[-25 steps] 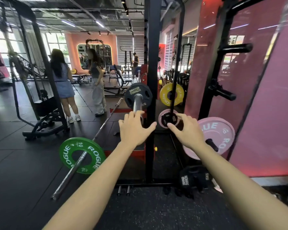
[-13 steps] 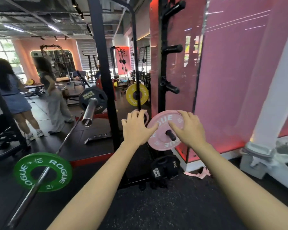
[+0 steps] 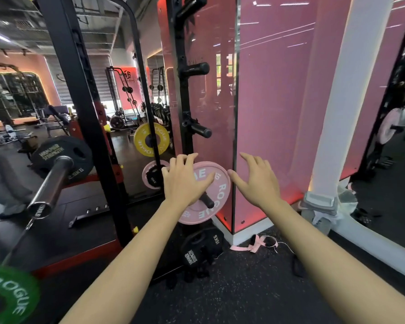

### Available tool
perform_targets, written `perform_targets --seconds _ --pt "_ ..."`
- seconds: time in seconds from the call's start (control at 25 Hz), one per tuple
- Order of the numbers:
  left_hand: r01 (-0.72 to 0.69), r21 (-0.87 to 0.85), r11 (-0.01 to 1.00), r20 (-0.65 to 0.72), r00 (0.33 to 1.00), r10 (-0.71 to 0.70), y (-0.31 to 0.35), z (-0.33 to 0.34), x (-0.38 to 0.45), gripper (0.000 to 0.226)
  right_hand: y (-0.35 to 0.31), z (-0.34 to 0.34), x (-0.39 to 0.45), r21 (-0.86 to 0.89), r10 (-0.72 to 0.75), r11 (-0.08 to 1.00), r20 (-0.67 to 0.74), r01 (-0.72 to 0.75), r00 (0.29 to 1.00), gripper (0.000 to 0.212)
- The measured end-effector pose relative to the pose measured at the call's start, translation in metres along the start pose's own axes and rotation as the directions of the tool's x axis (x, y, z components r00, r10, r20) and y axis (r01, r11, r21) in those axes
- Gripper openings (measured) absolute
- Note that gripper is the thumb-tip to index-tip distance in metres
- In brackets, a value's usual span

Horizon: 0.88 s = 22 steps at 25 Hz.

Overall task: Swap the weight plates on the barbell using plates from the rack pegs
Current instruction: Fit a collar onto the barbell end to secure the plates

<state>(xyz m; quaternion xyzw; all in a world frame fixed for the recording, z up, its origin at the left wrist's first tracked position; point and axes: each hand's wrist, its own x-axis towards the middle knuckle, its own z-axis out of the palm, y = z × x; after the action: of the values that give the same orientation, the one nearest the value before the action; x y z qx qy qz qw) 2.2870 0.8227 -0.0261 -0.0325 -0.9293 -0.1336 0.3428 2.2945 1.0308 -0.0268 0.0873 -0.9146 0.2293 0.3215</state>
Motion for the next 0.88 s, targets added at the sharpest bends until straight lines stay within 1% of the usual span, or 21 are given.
perform_targets --seconds 0.16,0.32,0.56,0.72,0.88 --pt "0.016 -0.022 1.000 -0.037 0.999 -0.017 -0.027 0.036 0.053 0.075 -0.001 0.040 0.065 -0.028 -0.038 0.999 0.024 0.038 0.999 0.062" --pt "0.050 -0.023 0.998 -0.060 0.997 -0.052 -0.055 0.074 0.111 0.075 0.005 0.080 0.128 -0.079 -0.081 0.994 0.018 0.082 0.997 0.060" --pt "0.054 -0.018 0.998 -0.013 0.998 -0.054 -0.063 0.147 0.171 0.074 0.049 0.132 0.190 -0.251 -0.131 0.959 0.002 0.128 0.991 0.061" --pt "0.058 -0.007 0.998 -0.017 0.998 -0.058 -0.061 0.189 0.210 0.073 0.088 0.162 0.232 -0.241 -0.130 0.962 0.012 0.129 0.991 0.062" --pt "0.124 0.045 0.991 -0.052 0.991 -0.121 -0.062 0.228 0.252 0.075 0.129 0.198 0.294 -0.190 -0.181 0.964 0.045 0.186 0.982 0.063"
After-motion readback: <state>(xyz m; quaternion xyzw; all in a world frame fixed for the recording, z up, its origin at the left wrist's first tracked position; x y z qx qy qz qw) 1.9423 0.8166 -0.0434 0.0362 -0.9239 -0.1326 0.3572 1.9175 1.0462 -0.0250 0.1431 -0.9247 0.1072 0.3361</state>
